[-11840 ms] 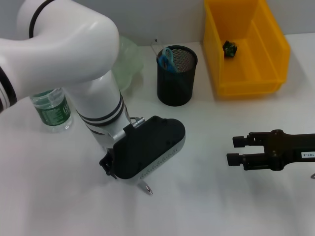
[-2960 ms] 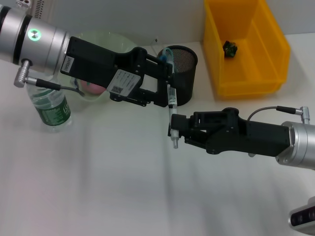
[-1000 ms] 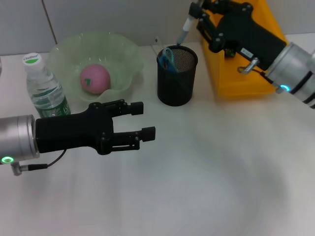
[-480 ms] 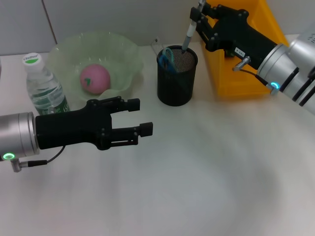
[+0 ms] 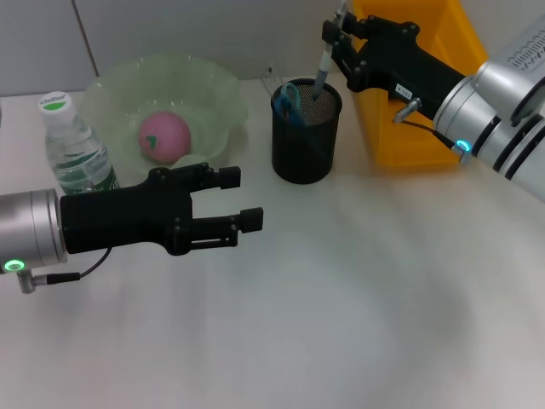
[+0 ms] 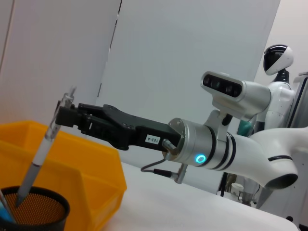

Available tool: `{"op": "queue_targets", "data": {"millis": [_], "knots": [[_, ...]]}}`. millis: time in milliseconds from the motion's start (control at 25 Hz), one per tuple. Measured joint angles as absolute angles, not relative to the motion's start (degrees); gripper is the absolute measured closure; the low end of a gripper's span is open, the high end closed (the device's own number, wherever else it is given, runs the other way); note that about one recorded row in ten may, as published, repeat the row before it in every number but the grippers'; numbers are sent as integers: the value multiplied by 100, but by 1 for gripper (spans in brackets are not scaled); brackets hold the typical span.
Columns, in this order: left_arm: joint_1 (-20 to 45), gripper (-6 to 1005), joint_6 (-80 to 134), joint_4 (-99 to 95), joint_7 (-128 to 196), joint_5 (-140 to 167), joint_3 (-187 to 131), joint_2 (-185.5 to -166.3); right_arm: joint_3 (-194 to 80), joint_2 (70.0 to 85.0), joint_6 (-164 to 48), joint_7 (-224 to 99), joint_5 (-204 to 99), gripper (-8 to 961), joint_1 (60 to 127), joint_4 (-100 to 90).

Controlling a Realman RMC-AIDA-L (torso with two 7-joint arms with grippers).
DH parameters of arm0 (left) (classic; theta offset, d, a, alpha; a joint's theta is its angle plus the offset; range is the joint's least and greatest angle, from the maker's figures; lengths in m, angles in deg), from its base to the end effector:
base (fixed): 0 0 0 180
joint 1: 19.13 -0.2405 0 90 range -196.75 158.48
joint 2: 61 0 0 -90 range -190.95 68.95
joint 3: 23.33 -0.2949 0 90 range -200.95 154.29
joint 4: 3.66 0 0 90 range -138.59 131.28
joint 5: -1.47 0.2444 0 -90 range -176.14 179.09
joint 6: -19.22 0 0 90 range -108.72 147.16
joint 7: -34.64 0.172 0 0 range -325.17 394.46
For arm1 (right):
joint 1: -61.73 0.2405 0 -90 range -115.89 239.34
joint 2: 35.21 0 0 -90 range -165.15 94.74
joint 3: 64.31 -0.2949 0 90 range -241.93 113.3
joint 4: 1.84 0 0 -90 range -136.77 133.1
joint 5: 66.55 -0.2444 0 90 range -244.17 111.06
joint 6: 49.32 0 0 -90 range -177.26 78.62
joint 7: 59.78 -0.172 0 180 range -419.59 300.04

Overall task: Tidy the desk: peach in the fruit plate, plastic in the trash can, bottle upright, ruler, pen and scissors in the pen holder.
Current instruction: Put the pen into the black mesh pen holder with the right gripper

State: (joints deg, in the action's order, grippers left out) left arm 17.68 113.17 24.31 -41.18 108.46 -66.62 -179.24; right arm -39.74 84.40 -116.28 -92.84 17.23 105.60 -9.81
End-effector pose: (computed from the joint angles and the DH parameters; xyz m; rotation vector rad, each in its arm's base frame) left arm -0.2465 0.3892 -0.0649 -2.8487 -0.5282 -0.9614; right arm 0.2565 0.4798 -0.0658 -2.0652 0.3194 0.8801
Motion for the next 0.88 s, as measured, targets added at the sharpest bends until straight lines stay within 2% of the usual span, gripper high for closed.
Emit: {"op": "queue_targets", "data": {"millis": [880], "knots": [[1576, 211, 11288, 2401, -4020, 10829, -6683, -17946, -3733, 8439, -11281, -9301, 1765, 705, 10628, -909]]}}
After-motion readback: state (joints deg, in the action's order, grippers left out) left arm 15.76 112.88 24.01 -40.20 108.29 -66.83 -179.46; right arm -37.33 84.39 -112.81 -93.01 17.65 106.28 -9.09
